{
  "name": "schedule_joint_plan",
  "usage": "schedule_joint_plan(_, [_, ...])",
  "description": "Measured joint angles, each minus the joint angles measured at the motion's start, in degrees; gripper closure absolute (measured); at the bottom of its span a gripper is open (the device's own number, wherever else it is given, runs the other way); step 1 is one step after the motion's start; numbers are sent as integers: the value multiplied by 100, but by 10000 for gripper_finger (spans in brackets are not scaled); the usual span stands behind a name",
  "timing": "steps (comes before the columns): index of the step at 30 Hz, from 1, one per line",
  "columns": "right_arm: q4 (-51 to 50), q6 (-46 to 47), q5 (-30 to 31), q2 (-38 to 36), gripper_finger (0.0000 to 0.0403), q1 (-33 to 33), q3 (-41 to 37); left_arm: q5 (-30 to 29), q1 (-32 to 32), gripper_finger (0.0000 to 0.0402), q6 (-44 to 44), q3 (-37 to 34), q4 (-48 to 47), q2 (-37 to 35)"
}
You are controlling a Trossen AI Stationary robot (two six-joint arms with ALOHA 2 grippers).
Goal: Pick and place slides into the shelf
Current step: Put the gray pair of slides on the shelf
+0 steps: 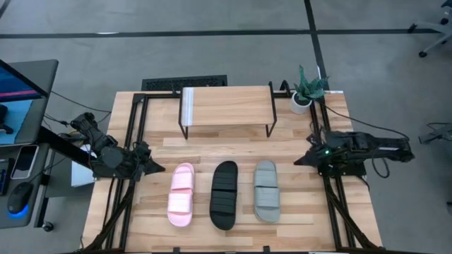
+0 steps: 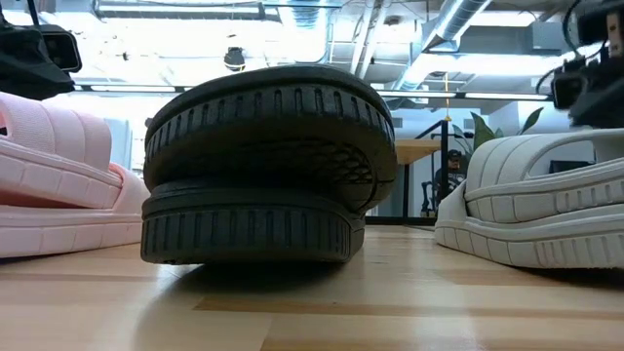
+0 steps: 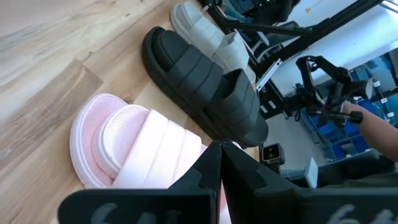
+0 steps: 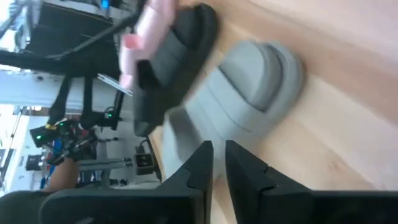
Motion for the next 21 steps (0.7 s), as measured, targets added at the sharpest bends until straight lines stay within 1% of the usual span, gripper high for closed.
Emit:
schedule_joint_plan(5, [460, 512, -170, 181, 343, 91, -584, -82, 0, 401, 0, 0, 0, 2])
schedule_joint_plan(12, [995, 694, 82, 480, 318, 432, -581, -83, 0, 401, 0, 0, -3, 2])
schedule_joint_plan(16, [1061, 755, 122, 673, 291, 577, -584, -84, 0, 401, 0, 0, -4, 2])
schedule_joint_plan(21, [1083, 1071, 120, 963, 251, 790, -584, -84, 0, 401, 5, 0, -4, 2])
